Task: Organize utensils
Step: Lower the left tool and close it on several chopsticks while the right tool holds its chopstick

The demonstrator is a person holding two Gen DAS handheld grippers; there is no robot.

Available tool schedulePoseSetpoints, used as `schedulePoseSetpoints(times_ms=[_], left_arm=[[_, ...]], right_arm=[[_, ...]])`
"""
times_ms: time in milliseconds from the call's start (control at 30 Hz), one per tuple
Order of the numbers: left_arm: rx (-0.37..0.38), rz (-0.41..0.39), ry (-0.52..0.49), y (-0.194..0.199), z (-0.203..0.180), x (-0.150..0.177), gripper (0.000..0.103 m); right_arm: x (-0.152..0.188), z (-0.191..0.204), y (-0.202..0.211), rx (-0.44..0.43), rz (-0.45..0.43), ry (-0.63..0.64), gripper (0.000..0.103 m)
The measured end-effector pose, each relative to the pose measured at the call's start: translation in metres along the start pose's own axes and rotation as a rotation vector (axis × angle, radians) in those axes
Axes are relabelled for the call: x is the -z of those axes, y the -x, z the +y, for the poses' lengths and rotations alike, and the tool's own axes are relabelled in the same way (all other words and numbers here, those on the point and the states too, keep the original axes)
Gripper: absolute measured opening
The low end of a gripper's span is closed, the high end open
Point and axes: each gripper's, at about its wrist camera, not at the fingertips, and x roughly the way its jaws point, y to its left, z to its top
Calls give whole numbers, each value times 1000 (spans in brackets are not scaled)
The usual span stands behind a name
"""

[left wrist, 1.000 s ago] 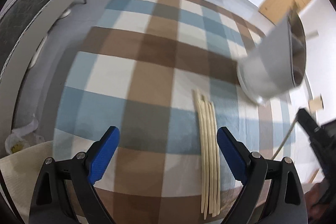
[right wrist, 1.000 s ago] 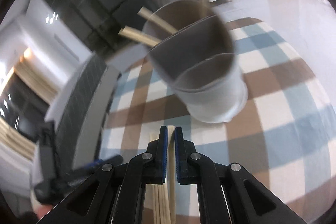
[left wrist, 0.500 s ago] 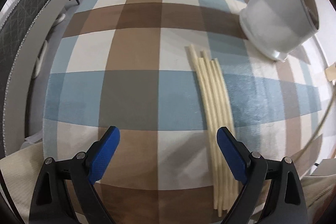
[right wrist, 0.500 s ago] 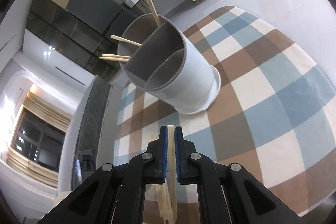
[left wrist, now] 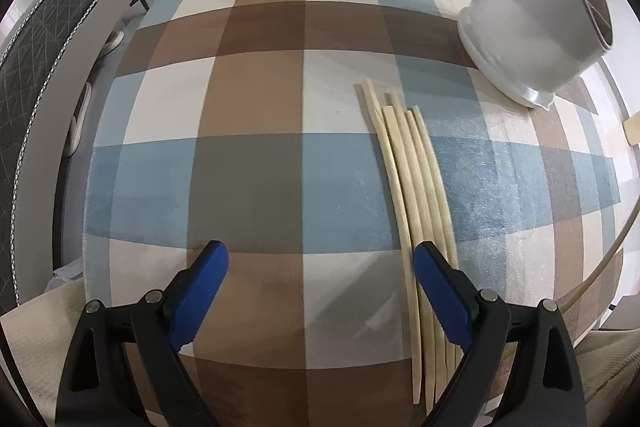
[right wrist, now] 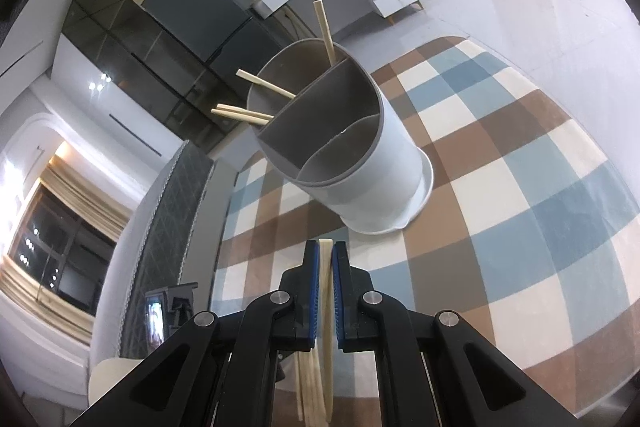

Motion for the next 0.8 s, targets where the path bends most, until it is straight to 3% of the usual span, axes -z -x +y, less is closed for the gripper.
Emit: schedulePoseSetpoints(times_ms=[233, 767, 800], left_arm=[[-23, 27, 18, -1, 7, -2, 91], [-38, -44, 25, -6, 4, -51, 90], [-33, -44, 29, -7, 6, -51, 87]], right_arm=[[-1, 0, -2, -7, 7, -16, 6], [-4, 5, -9, -17, 13, -7, 6], [-4, 4, -9, -18, 16, -9, 6]])
